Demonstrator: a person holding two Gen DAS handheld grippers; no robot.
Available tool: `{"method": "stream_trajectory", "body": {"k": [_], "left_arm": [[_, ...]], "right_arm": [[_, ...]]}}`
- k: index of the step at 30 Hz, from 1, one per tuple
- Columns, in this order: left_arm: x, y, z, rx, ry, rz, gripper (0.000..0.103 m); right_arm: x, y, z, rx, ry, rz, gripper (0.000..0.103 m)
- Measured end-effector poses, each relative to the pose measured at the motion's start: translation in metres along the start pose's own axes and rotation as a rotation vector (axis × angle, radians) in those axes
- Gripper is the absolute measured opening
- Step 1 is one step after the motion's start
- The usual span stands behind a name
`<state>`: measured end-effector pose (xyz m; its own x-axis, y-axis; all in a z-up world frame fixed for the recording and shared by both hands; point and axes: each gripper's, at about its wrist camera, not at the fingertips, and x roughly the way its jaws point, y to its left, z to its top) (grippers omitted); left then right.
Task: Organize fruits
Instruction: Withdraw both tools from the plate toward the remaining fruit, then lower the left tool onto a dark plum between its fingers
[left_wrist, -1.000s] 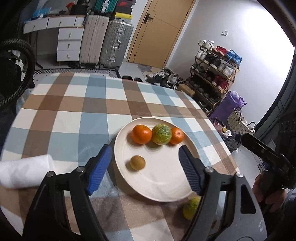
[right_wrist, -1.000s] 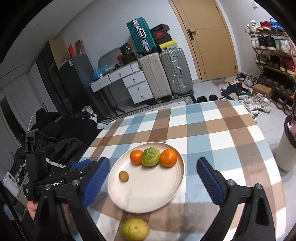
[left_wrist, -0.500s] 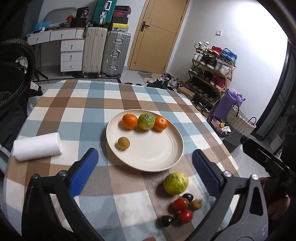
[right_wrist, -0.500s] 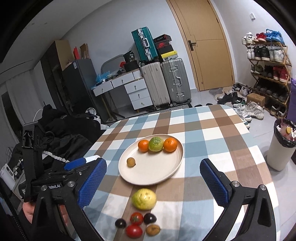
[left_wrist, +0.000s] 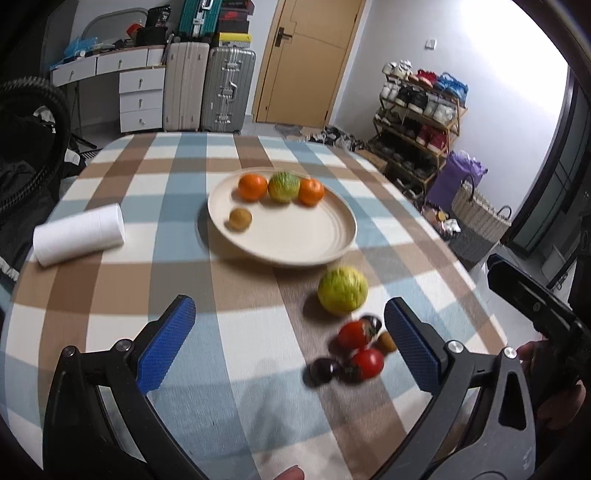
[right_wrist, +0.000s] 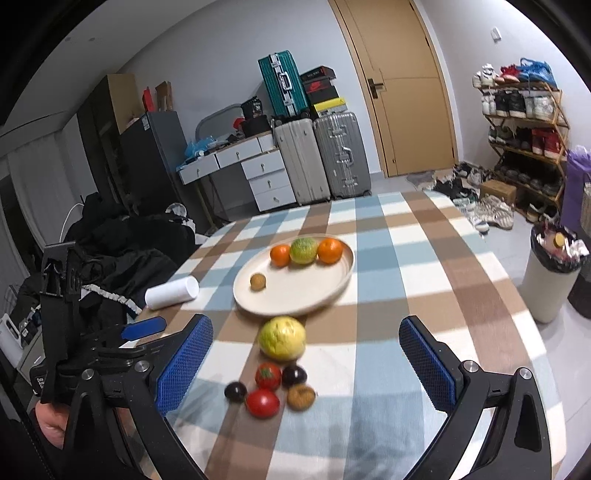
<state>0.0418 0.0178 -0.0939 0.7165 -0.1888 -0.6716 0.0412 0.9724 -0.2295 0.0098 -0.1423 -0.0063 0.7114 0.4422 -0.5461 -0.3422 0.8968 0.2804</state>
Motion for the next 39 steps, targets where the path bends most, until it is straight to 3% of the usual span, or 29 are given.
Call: {"method": "stream_trajectory", "body": {"k": [9, 20, 26, 31, 39], "left_arm": [[0.032, 0.001, -0.030, 0.004, 0.130, -0.042, 0.102], [0.038, 0.010, -0.036, -0.024, 0.132, -0.108, 0.100], [0.040, 0.010, -0.036, -0.009, 0.139, -0.147, 0.081], [0.041, 0.004, -0.037, 0.027, 0.153, -0.183, 0.056], [0.049, -0.002, -0.041, 0.057, 0.184, -0.223, 0.032]], "right_arm": [[0.004, -0.006, -0.034, 0.032, 0.056, 0.002, 0.103], [0.009, -0.008, -0.045, 0.047, 0.085, 0.019, 0.103], [0.014, -0.007, -0.047, 0.047, 0.096, 0.021, 0.103], [0.014, -0.008, -0.048, 0.048, 0.098, 0.021, 0.103], [0.013, -0.009, -0.049, 0.047, 0.099, 0.021, 0.103]]}}
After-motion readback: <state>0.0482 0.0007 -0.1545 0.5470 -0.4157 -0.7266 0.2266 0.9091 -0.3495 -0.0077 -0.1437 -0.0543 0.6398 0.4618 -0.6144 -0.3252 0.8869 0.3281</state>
